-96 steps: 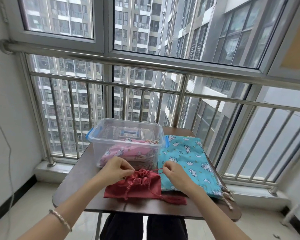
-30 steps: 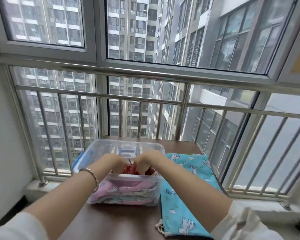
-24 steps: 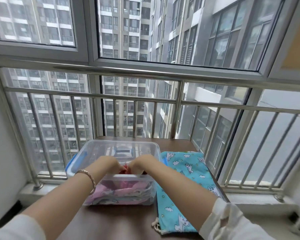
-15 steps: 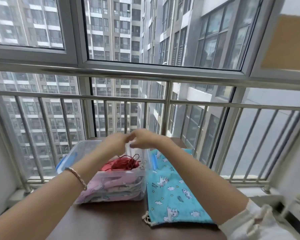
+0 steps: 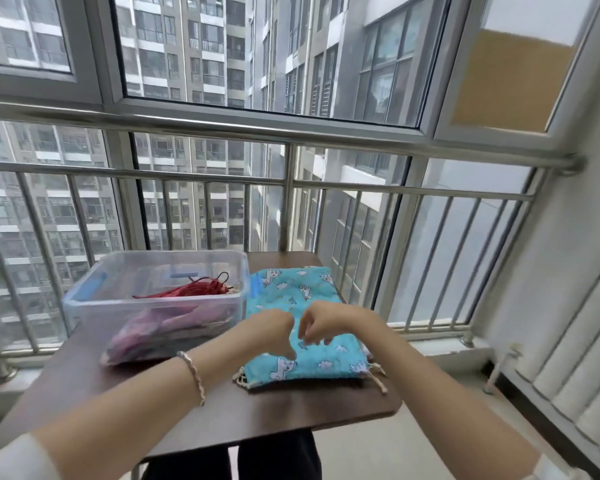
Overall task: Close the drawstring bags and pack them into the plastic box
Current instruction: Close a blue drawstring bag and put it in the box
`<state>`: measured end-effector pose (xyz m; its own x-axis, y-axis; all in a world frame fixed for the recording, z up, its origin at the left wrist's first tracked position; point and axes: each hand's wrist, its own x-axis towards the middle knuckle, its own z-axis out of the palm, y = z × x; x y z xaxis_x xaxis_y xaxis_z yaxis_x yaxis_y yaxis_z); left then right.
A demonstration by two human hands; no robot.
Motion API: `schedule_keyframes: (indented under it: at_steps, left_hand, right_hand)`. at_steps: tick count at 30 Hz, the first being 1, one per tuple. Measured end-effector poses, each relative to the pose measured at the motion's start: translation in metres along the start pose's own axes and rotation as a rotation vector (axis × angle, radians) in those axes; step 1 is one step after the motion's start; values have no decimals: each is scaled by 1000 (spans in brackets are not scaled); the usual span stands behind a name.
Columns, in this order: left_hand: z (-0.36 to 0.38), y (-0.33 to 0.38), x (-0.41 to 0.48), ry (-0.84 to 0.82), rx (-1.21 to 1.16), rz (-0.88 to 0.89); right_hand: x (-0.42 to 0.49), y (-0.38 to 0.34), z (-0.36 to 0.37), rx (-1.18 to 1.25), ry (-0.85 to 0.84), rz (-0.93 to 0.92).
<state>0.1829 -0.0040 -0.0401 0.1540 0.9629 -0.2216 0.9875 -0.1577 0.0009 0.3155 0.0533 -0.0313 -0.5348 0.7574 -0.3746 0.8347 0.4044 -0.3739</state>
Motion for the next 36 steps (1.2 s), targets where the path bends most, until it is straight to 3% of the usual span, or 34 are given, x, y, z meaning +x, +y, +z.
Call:
schedule_keyframes:
  at_steps: [2,4,14,19,22,25,27,29,32,36]
  left_hand:
    - [18,-1,-1,-161,115,-31]
    - [33,-7,-2,-220,178,-55]
    - [0,-26,1,-67,39,-49]
    - [-22,-26,7,6,-163,-105]
    - [-35,-23,14,137,-430,-157]
    - [-47,-21,20,276,-683,-165]
    - [-55,-20,23,290,-961,-163]
    - [-63,-20,26,226,-1232,-166]
    - [-79,-21,28,205,-1455,-131]
    - [-109,-18,27,269,-1673,-54]
  right_hand:
    - [-5,13,16,-151,-82,109]
    - [-10,22,32,-345,-82,171]
    - [-7,10,11,-490,119,159]
    - [21,15,-12,-175,270,233]
    - [26,15,-17,102,87,244]
    - [16,13,-17,43,24,247]
    - [16,14,-16,67,91,268]
    - [20,9,-24,299,209,232]
    - [29,-4,-47,518,381,247]
    - [32,-24,-80,1160,593,76]
